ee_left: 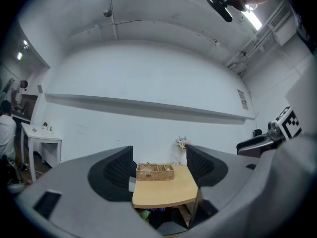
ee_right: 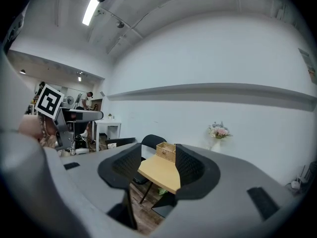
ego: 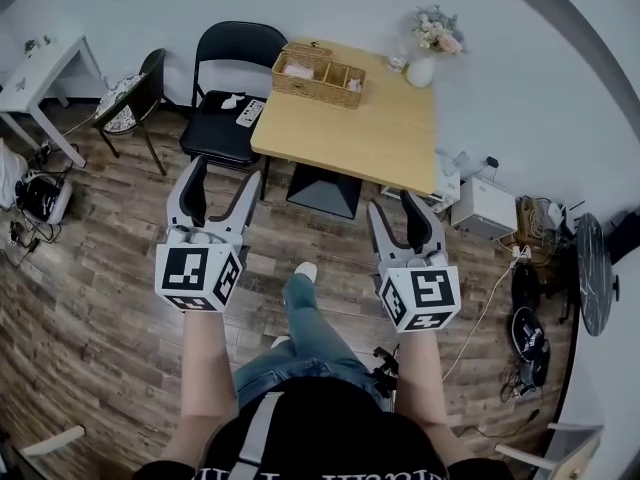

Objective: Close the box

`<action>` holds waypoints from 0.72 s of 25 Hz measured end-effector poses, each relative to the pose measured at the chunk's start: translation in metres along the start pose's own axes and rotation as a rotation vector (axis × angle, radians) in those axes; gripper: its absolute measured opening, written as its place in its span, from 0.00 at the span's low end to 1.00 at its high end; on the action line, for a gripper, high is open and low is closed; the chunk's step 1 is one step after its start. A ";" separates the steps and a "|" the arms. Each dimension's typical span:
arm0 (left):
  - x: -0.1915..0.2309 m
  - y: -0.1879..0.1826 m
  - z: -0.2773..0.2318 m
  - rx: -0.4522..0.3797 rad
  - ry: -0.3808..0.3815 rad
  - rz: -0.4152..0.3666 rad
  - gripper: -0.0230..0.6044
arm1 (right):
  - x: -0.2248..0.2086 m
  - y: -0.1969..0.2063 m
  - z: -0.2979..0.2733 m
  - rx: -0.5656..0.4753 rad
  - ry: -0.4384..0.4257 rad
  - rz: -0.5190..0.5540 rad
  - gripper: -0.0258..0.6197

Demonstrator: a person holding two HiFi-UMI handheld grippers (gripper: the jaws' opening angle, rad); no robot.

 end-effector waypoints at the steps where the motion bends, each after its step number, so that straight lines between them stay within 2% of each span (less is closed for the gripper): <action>1: 0.002 -0.002 -0.005 -0.002 -0.004 -0.004 0.56 | -0.002 -0.002 -0.005 -0.006 -0.005 -0.001 0.37; 8: 0.020 -0.011 -0.051 -0.006 -0.025 -0.015 0.56 | -0.026 -0.017 -0.054 -0.031 -0.028 -0.003 0.37; 18: 0.057 -0.027 -0.167 0.013 -0.011 -0.021 0.56 | -0.076 -0.050 -0.158 -0.023 -0.033 -0.009 0.37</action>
Point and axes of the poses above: the fingertips, and each gripper's own axes: z backward along the fingers, x to its left, y out of its underside, the point moved 1 cm from there along z, backward along the fingers, and after that the axes turned 14 degrees about x, right-handed, at the moved point
